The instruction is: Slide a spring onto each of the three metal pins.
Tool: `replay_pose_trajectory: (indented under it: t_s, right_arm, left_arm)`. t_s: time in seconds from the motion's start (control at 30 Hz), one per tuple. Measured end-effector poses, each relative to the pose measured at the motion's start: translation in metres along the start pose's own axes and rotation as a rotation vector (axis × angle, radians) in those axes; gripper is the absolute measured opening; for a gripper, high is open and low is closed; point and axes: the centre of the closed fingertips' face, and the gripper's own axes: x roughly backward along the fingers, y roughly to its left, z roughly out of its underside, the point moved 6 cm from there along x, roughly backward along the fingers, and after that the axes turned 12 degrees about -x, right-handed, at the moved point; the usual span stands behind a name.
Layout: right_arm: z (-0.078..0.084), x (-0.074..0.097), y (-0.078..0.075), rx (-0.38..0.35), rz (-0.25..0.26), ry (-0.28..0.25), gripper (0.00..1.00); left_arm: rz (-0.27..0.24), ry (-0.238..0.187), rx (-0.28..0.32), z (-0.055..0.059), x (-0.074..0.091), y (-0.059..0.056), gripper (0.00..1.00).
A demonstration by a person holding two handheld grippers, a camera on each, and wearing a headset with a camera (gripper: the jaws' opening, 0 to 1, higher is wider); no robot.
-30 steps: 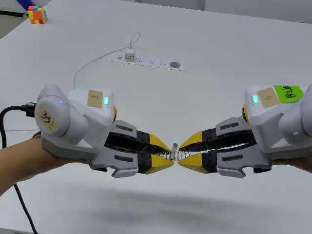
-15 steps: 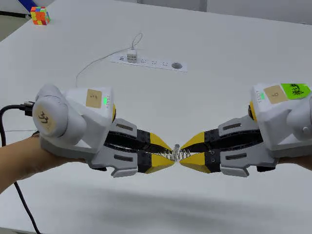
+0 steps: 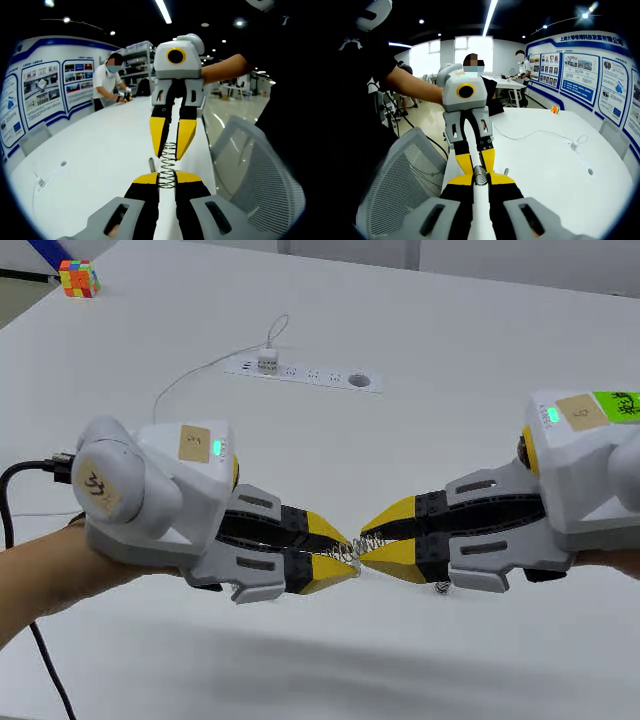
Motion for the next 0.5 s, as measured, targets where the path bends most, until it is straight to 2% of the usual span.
replay_pose_trajectory:
  t_s: [0.17,0.5]
  right_arm:
    - [-0.008,-0.003,0.005,-0.016,-0.013,-0.040,0.11]
    - [-0.013,-0.008,0.011,-0.031,-0.002,-0.052,0.10]
  left_arm:
    - [-0.001,0.003,0.000,-0.001,-0.002,-0.002,0.10]
    - [-0.001,0.000,0.003,-0.001,-0.006,-0.005,0.10]
